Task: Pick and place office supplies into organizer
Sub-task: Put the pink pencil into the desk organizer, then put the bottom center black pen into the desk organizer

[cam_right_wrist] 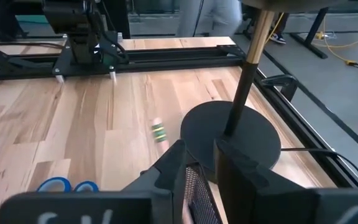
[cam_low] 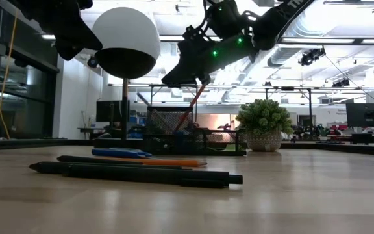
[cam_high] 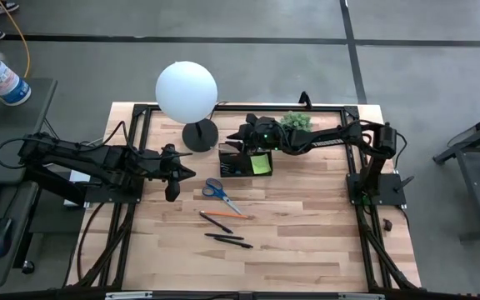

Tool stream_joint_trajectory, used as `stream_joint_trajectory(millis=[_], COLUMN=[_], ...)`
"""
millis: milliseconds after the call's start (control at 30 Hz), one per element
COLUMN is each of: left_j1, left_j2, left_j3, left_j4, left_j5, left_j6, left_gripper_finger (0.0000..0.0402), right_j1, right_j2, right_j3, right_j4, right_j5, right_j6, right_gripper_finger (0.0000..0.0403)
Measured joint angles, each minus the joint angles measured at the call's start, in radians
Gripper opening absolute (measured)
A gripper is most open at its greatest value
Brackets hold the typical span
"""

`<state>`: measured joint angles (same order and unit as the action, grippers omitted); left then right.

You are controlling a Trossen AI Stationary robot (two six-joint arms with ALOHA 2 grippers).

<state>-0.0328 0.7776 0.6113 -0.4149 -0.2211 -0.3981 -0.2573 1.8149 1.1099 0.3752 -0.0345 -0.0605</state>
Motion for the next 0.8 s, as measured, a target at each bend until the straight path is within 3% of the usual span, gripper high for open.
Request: stream_joint_trajectory(millis=[467,633,800], left_j1=[0.000,0.000,0.000], left_j2=[0.000,0.000,0.000], left_j3=[0.000,0.000,0.000], left_j4=[-0.005,-0.006,-0.006], left_j5=[0.000,0.002,0.020], left_j6=[0.000,0.002,0.027], left_gripper_finger=[0.0001,0.0001,0.0001], right_j1=[0.071,0.142,0.218], right_j2=[-0.093,-0.148,-0.156], right_j3=[0.002,0.002,0.002], right_j4=[-0.021,-0.182,-0.348], right_j5=[-0.072,-0.077,-0.063], right_j6=[0.087,0.096,0.221], right_gripper_finger=[0.0075,0.0075,0.0075])
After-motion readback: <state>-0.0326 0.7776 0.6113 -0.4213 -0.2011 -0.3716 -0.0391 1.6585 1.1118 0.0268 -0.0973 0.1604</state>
